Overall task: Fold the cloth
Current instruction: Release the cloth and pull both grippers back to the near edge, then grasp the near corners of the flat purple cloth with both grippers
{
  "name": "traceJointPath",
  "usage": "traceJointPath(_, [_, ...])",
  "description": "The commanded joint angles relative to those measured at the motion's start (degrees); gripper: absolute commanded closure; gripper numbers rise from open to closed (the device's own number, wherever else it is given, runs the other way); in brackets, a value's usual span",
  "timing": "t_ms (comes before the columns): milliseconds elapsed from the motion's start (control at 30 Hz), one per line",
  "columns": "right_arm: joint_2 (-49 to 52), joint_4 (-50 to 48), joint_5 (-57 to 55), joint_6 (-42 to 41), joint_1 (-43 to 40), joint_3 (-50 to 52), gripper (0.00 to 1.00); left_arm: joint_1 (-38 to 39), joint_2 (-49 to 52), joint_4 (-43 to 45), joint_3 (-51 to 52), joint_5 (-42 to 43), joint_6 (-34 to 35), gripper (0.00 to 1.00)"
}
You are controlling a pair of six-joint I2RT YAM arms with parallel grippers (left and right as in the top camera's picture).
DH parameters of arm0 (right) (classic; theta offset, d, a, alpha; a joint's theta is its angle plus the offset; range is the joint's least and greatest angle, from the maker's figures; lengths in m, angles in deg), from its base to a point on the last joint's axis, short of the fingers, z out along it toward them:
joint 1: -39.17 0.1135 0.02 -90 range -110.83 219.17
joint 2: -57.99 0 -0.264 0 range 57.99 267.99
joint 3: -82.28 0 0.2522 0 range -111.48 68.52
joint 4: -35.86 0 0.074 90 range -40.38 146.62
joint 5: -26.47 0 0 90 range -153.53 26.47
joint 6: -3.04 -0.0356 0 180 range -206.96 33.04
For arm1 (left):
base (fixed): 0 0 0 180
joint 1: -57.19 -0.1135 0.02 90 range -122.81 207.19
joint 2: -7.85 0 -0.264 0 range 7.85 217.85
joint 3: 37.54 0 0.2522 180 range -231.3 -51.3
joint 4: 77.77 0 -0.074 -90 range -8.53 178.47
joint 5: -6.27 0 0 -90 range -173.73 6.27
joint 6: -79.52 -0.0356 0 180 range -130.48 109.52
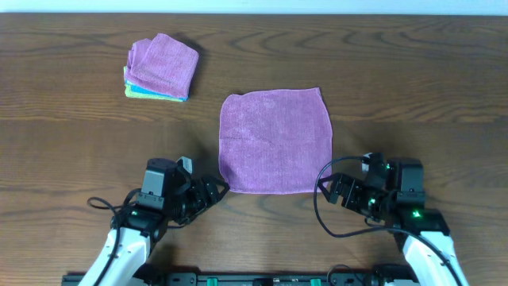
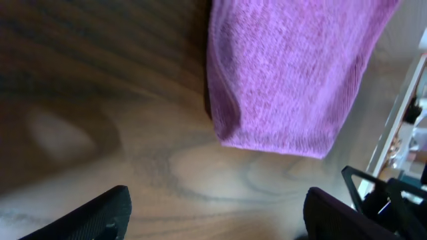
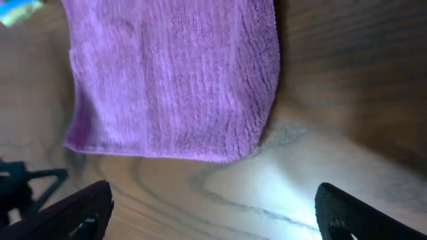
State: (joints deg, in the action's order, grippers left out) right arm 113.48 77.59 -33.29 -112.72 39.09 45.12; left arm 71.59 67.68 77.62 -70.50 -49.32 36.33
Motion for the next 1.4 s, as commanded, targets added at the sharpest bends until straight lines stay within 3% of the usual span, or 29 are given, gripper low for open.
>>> traceJointPath(0, [-0.35, -1.99, 1.33, -6.19, -0.37, 1.22, 0.02, -0.13, 2.99, 2.69, 0.2, -0.76, 3.13, 0.15])
traceJointPath(567, [-0.35, -3.76, 3.06, -8.55, -0.37, 1.49, 0.02, 1.36, 22.23, 21.97, 0.2, -1.64, 10.51, 0.17])
traceJointPath(767, [-0.35, -3.78, 3.06, -9.42, -0.37, 1.49, 0.02, 6.29, 27.28, 28.02, 0.2, -5.42, 13.7, 0.26])
traceJointPath(867, [-0.35, -3.78, 3.06, -9.4, -0.37, 1.49, 0.01, 7.65, 29.16, 29.42, 0.2, -6.82, 13.88, 0.35])
traceJointPath(933, [-0.35, -3.76, 3.26, -9.4, -0.37, 1.49, 0.01, 7.76, 30.14, 29.57, 0.2, -7.82, 13.81, 0.54])
traceJointPath(1000, [-0.35, -3.65, 3.8, -9.38, -0.37, 1.49, 0.01, 7.76, 30.73, 29.79, 0.2, -8.92, 13.64, 0.82])
traceJointPath(1067, [-0.35, -3.52, 4.39, -9.38, -0.37, 1.49, 0.01, 7.76, 30.82, 29.88, 0.2, -9.84, 13.6, 0.92])
traceJointPath(1367, [1.25, -3.15, -1.99, -6.25, -0.22, 2.67, 0.01, 7.76, 30.8, 31.26, 0.2, -7.17, 12.28, 0.95])
